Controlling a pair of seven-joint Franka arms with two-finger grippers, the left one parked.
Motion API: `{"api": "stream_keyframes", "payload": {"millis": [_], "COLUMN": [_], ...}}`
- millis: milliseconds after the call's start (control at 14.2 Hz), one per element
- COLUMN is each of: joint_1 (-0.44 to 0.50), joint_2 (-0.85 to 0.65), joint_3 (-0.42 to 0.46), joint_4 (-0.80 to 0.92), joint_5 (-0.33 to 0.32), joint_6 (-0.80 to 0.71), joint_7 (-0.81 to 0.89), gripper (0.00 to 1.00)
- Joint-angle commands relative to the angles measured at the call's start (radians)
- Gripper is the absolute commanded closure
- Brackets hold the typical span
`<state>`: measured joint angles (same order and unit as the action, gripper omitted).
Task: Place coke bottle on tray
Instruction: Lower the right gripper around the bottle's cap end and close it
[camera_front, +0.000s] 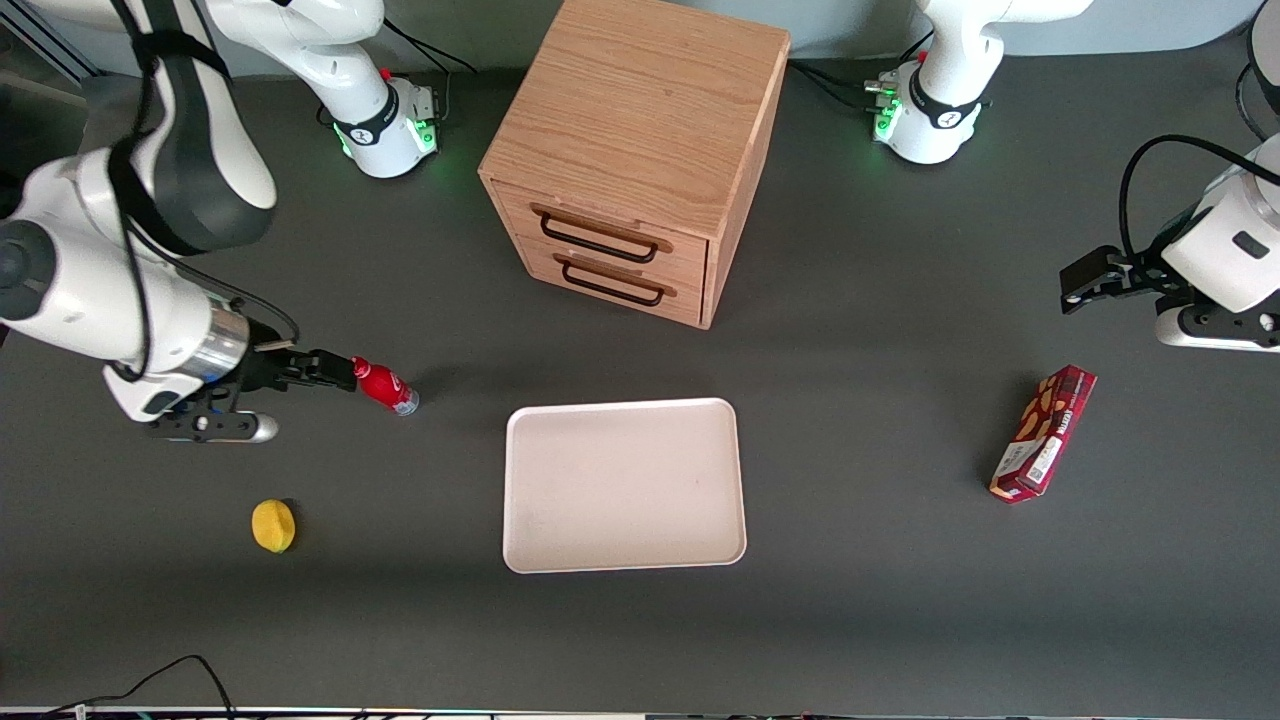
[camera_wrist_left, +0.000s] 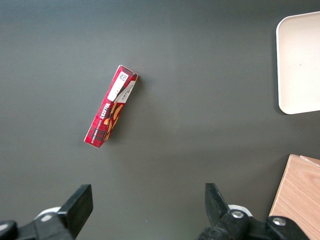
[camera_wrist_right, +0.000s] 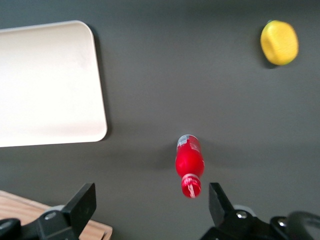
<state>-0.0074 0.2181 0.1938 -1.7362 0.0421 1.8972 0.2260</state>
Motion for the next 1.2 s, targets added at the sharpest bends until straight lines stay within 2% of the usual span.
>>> {"api": "stream_keyframes", "payload": {"millis": [0, 141, 352, 984, 1125], "joint_1": [0.0, -0.006, -0.016, -0.052, -0.052], "joint_2": [-0.046, -0.06, -0.08, -0.077, -0.074], "joint_3": [0.006, 0.006, 0.006, 0.007, 0.007], "joint_4": [-0.146, -0.212, -0.313, -0.436, -0.436], "joint_5": [-0.024, -0.053, -0.062, -0.062, -0.062], "joint_6": [0.112, 0.16, 0.233, 0.315, 0.318], "joint_7": [-0.013, -0.013, -0.014, -0.014, -0.014], "gripper": [0.0, 0.0, 0.0, 0.0, 0.07]}}
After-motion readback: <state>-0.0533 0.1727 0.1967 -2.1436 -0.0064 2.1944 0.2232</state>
